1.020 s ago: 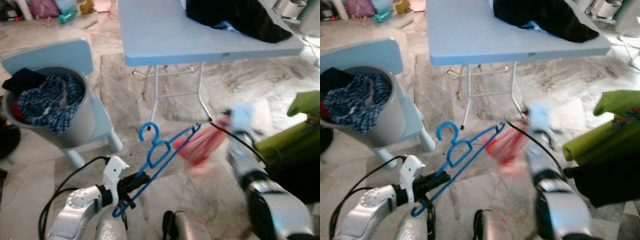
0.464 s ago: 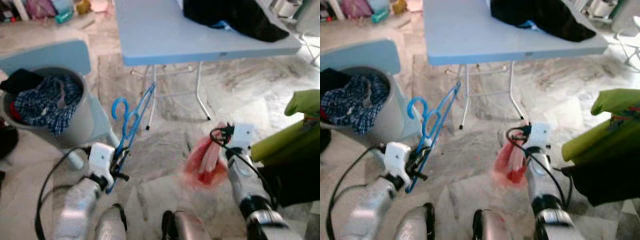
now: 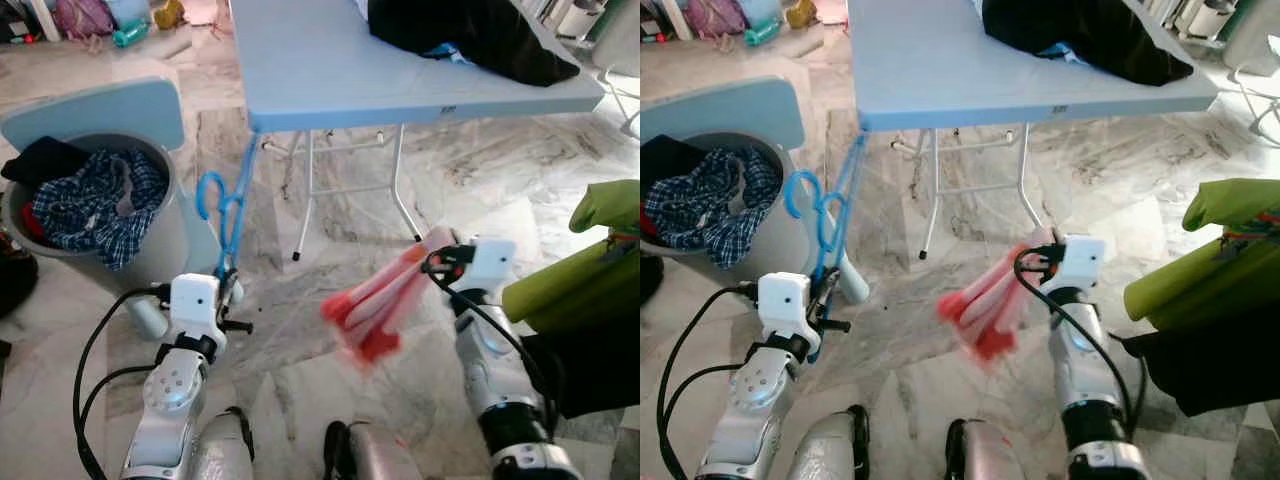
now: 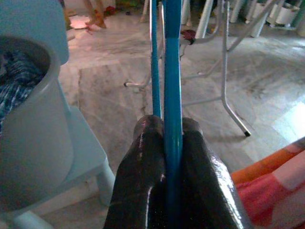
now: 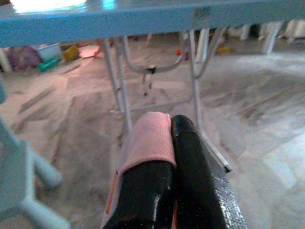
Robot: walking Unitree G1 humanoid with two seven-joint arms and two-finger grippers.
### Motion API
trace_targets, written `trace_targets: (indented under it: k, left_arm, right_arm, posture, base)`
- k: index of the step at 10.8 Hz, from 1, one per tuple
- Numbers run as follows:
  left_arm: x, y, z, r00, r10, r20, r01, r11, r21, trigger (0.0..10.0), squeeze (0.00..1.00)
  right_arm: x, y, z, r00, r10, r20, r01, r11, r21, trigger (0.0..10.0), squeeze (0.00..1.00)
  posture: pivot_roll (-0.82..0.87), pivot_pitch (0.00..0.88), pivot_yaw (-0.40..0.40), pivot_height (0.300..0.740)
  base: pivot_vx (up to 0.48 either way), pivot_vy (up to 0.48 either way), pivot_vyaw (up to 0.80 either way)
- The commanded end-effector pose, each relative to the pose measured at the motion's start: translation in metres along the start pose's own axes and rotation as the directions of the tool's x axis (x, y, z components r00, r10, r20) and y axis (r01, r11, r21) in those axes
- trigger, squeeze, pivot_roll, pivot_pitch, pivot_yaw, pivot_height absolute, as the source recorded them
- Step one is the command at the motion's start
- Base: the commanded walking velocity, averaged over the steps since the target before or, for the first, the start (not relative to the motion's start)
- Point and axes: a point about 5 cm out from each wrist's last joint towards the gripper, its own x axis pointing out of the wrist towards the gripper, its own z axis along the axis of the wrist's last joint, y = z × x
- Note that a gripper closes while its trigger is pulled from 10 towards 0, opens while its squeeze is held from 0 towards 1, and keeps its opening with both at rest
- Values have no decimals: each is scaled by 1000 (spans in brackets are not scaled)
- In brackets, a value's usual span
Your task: Hang hanger
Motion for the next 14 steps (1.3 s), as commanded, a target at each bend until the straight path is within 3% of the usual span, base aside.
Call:
trace_targets:
  k: [1, 5, 7, 9, 14]
  left_arm:
    - [2, 6, 1, 999, 31, 16, -31, 999, -21, 10000, 0]
    - [9, 9, 11, 997, 16, 77, -13, 999, -38, 10000, 0]
    - [14, 8, 26, 989, 8, 145, -5, 1000, -20, 10000, 0]
    - [19, 8, 39, 981, -3, 195, 4, 1000, -1, 10000, 0]
    - [22, 9, 41, 980, -15, 200, 12, 1000, 16, 10000, 0]
  right_arm:
    - [-2, -1, 5, 1000, 6, 12, -6, 1000, 12, 10000, 0]
    - [-3, 1, 13, 999, 14, 42, -14, 1000, 1, 10000, 0]
    - [-2, -3, 16, 999, 20, 36, -21, 999, 48, 10000, 0]
    - [-2, -2, 15, 1000, 9, 25, -9, 1000, -6, 10000, 0]
    - [-3, 1, 7, 1000, 10, -23, -10, 1000, 26, 10000, 0]
  posture:
    - [62, 123, -67, 740]
    - [56, 114, -63, 740]
    - [55, 119, -69, 740]
    - [57, 119, -72, 740]
    - [54, 120, -68, 740]
  base:
    - [0, 0, 0]
    - [157, 0, 0]
    - [341, 0, 0]
    - [480, 0, 0]
    - [480, 0, 0]
